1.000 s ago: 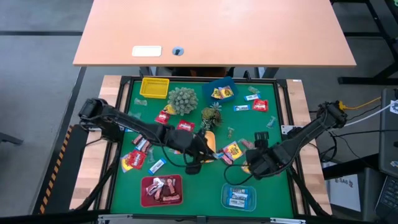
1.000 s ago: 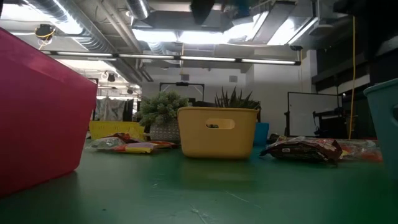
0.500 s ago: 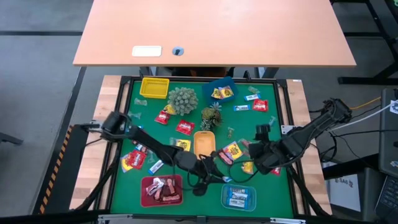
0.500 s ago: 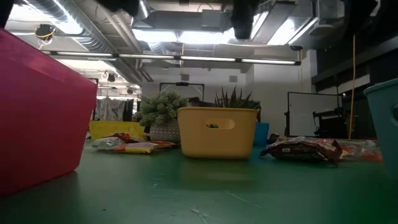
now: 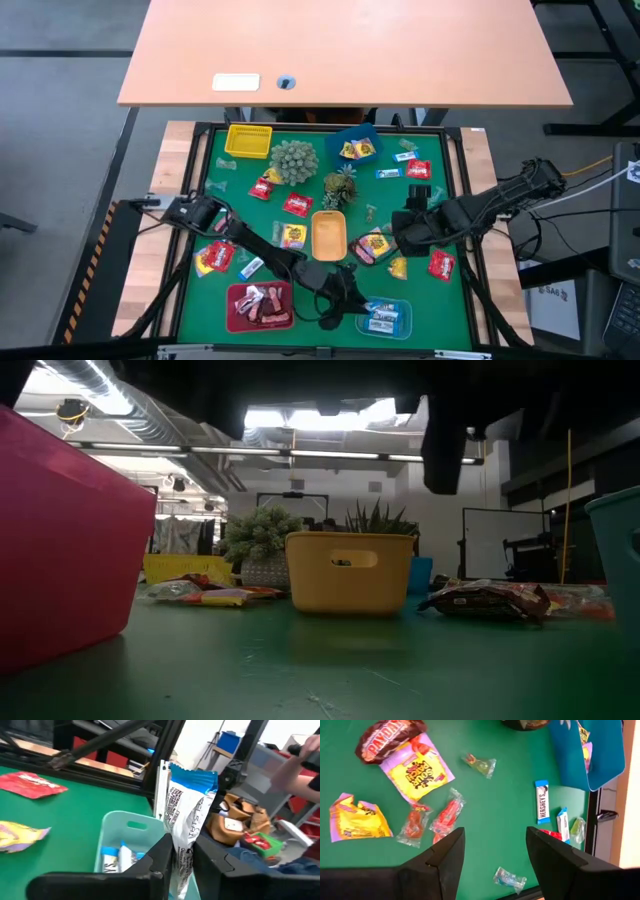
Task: Sort candy
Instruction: Put the blue chocolate bar into the light blue bin
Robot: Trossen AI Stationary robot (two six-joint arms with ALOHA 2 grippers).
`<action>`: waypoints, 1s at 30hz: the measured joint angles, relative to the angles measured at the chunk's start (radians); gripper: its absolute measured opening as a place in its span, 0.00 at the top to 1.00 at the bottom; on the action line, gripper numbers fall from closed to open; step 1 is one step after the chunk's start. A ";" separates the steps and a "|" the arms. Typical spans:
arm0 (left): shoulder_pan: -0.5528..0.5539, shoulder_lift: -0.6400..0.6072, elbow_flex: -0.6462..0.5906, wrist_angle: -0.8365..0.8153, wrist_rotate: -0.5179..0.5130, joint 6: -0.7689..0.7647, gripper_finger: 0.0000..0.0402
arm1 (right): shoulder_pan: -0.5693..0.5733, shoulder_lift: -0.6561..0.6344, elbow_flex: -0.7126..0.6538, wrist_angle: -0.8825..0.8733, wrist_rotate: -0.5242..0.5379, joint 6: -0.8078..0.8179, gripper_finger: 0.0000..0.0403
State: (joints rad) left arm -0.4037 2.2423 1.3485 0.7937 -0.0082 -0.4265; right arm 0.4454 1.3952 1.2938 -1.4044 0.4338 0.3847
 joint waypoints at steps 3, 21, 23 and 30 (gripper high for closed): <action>0.001 0.002 0.006 0.000 0.005 -0.016 0.78 | -0.018 0.000 0.000 0.000 -0.013 0.000 0.48; 0.029 0.001 0.006 -0.051 0.221 -0.009 0.65 | -0.027 0.000 0.000 0.000 -0.026 -0.042 0.48; 0.039 0.001 0.006 -0.052 0.221 -0.002 0.65 | -0.027 0.000 0.000 0.000 -0.026 -0.074 0.48; 0.096 -0.023 0.005 -0.052 0.217 0.122 0.65 | -0.062 -0.007 0.000 0.000 -0.034 -0.178 0.48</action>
State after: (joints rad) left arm -0.3077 2.2194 1.3533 0.7422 0.2087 -0.3046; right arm 0.3835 1.3881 1.2938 -1.4048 0.4001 0.2063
